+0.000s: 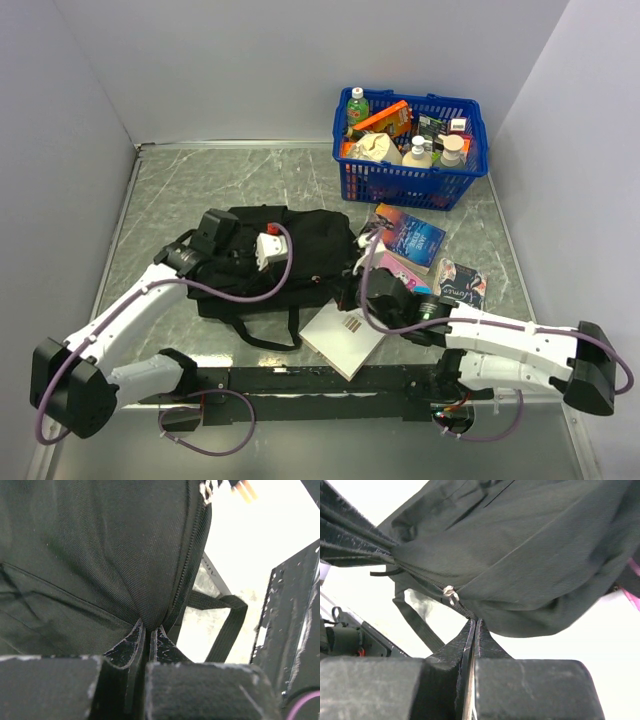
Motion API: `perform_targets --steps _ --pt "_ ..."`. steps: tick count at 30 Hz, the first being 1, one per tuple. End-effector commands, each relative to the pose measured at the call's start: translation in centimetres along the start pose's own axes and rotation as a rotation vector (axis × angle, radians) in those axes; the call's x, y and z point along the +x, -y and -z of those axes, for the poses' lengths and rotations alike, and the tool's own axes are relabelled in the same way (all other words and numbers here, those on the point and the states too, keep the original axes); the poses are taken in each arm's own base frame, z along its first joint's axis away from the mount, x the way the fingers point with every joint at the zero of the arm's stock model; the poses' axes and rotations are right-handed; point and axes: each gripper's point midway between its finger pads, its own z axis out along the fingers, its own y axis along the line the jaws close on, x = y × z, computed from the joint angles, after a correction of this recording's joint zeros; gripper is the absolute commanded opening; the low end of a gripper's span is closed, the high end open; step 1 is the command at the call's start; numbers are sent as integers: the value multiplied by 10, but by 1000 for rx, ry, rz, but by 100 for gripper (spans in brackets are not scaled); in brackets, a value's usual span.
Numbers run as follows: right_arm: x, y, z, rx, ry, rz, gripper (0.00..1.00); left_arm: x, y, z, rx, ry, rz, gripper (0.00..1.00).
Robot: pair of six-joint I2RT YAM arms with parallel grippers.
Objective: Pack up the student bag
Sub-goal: Unzip the student bag at the center of the board.
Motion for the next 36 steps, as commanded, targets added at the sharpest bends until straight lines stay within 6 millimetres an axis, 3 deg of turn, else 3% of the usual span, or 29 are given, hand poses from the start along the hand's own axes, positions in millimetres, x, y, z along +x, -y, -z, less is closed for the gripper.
perform_targets --steps 1,5,8,17,20,21,22,24,25,26,27,29,30,32,36 --pt "-7 46 13 124 9 18 0 22 -10 15 -86 -75 -165 2" --pt "-17 54 15 135 30 11 0 64 -7 19 -106 -196 -246 4" --pt "-17 51 11 133 10 13 0 80 -10 23 -127 -255 -291 5" --pt "-14 51 1 158 -31 47 0 106 -16 29 -147 -347 -423 8" --pt "-19 52 -6 178 -40 56 0 112 -28 33 -203 -386 -471 10" --pt "-25 42 -9 141 -34 49 0 114 -33 35 -219 -401 -490 12" --pt "-26 37 -11 118 -36 51 0 116 -38 37 -237 -405 -480 23" --pt "-25 27 -16 78 -50 45 0 104 -44 38 -266 -358 -441 37" --pt "-25 24 -20 67 -50 40 0 95 -44 38 -274 -324 -420 54" --pt "-24 20 -21 50 -55 35 0 74 -46 42 -292 -270 -410 58" --pt "-23 17 -23 40 -59 34 0 65 -38 44 -271 -229 -372 62" --pt "-19 10 -26 7 -75 26 0 23 -26 48 -223 -85 -355 82" --pt "-18 9 -27 0 -80 21 0 12 -16 51 -195 -41 -314 90" --pt "-16 3 -28 -36 -85 15 0 -17 -4 53 -138 55 -292 95" --pt "-15 -4 -26 -79 -84 14 0 -33 21 31 -15 87 -133 92"
